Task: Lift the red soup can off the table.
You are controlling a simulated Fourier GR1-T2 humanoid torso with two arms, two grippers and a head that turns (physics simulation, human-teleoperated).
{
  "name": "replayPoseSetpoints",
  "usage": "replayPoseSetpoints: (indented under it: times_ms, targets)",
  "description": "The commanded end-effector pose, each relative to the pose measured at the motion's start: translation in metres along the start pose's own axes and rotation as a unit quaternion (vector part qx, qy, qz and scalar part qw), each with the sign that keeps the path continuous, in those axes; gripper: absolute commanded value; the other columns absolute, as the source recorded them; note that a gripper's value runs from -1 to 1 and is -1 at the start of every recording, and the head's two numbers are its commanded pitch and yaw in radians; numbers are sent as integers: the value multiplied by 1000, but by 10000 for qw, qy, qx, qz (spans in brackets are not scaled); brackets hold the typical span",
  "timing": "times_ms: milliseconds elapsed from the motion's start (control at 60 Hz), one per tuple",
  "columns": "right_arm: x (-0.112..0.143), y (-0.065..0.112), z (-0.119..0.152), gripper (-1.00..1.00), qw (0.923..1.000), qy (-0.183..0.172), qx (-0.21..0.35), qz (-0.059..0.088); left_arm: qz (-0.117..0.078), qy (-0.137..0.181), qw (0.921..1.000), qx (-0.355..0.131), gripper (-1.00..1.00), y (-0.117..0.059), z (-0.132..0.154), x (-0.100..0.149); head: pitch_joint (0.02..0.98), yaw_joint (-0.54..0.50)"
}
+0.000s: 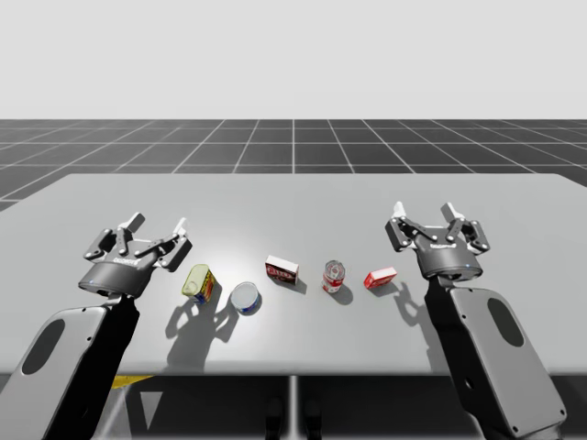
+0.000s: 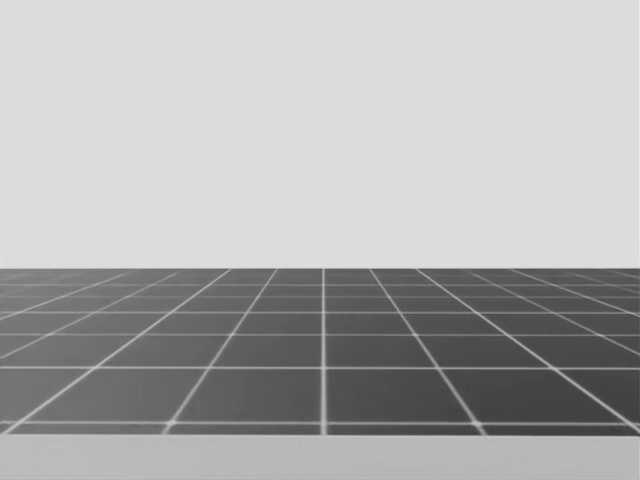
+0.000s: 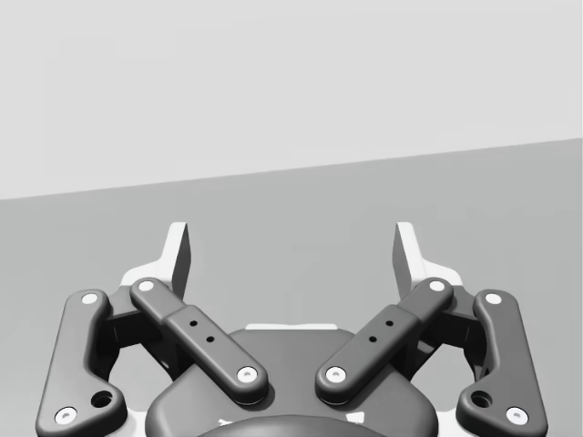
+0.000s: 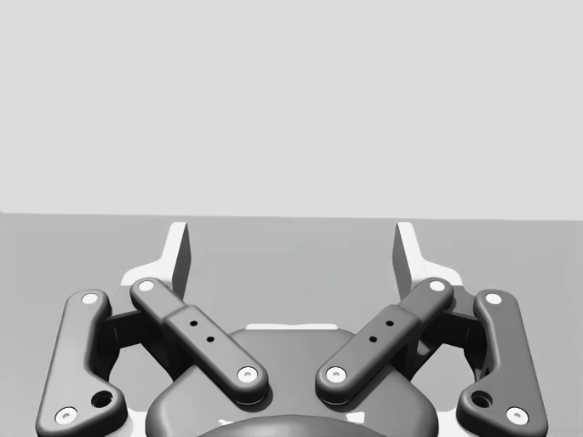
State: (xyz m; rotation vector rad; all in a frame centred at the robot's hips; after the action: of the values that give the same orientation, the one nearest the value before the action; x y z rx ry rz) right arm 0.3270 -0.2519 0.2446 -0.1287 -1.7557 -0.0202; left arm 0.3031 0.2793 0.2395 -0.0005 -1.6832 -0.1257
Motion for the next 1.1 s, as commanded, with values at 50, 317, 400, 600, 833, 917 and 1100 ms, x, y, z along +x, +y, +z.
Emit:
replayPoseSetpoints:
  times_ms: [50, 317, 400, 600, 833, 917, 1100]
  targets:
    - [2, 1, 4, -1000, 9999, -113, 18, -14, -20, -13, 10000, 20, -1000, 0, 0, 0, 91, 9]
    - [0, 1, 0, -1000, 9997, 93, 207, -116, -52, -2, 10000, 54, -1000, 0, 0, 1, 238, -1]
    - [1, 1, 0, -1000, 9995, 114, 250, -177, -70, 0, 10000, 62, -1000, 0, 0, 1, 312, -8]
    - [0, 2, -1, -1000, 9995, 152, 221, -163, -112, 16, 9999, 80, -1000, 0, 1, 1, 497, -23]
    - [-1, 4, -1, -1000, 9994, 194, 226, -156, -135, 45, 9999, 70, -1000, 0, 0, 0, 723, -96]
    - [0, 5, -1, -1000, 9994, 200, 229, -154, -151, 48, 9999, 57, -1000, 0, 0, 0, 764, -123]
    - [0, 5, -1, -1000, 9994, 216, 234, -159, -170, 55, 9998, 50, -1000, 0, -1, 0, 836, -179]
